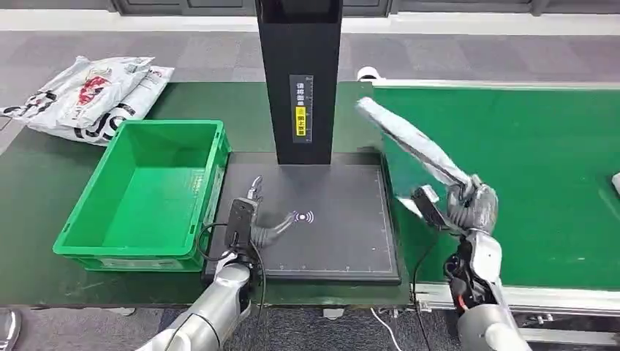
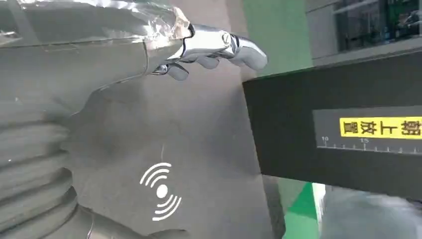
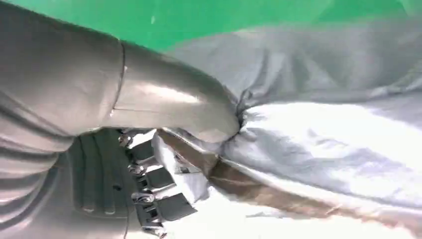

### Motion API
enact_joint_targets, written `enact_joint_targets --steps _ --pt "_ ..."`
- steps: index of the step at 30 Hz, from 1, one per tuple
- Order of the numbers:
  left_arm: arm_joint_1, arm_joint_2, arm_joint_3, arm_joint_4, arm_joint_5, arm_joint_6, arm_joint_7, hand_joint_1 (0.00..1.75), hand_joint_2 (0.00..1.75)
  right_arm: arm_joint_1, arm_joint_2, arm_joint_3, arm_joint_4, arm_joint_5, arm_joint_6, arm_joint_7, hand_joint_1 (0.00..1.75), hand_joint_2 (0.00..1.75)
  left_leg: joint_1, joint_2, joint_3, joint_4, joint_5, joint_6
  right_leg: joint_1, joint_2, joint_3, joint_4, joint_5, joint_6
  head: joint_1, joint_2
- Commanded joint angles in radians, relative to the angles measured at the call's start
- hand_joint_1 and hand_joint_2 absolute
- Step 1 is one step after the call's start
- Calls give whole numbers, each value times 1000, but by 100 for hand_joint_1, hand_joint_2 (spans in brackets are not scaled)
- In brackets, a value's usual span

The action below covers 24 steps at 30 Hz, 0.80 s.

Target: Moved the parcel from conveyor to table for the left to box.

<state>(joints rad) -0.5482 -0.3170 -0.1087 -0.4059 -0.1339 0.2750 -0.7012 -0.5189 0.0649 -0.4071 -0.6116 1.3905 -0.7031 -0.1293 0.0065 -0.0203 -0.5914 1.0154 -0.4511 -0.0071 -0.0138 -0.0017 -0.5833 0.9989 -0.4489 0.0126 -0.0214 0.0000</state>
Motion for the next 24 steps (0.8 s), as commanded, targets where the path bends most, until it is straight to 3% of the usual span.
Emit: enact_joint_targets --steps 1,6,10,13,19,20,22,24 --pt "-50 15 48 13 -21 15 3 0 175 -1 167 -211 -238 -35 5 -203 175 175 0 5 0 0 0 0 0 3 -1 0 1 -1 0 0" --pt "-46 23 44 -27 -15 27 3 0 175 39 236 -131 -258 -24 5 -307 175 175 0 7 -2 0 0 -1 0 7 -4 1 1 -1 0 0" --pt "-28 37 36 -63 -7 26 3 0 175 61 251 117 -105 28 5 -201 175 175 1 10 0 -1 -1 -1 1 9 -3 -1 1 -2 0 0" --pt "-31 38 22 -64 -11 24 3 0 175 52 261 330 145 70 43 -90 175 175 2 15 2 -3 -1 -1 2 14 -3 -1 2 -2 0 0" --pt "-35 38 23 -60 -10 24 3 0 175 70 272 356 161 65 35 -91 175 175 1 9 -1 -2 0 -2 1 7 -6 2 0 -3 0 0" --pt "-36 38 22 -61 -8 20 3 0 175 55 257 384 188 51 137 -119 175 175 1 6 -2 -1 0 -2 1 5 -5 2 -1 -3 0 0" --pt "-43 40 22 -59 -3 14 3 0 175 89 260 481 196 69 229 -135 175 175 1 5 -2 -1 0 -2 1 4 -5 2 -1 -3 0 0" --pt "-34 43 18 -96 5 6 3 0 175 104 255 550 219 92 255 -116 175 175 1 9 0 -3 -1 -2 2 8 -3 0 0 -4 0 0"
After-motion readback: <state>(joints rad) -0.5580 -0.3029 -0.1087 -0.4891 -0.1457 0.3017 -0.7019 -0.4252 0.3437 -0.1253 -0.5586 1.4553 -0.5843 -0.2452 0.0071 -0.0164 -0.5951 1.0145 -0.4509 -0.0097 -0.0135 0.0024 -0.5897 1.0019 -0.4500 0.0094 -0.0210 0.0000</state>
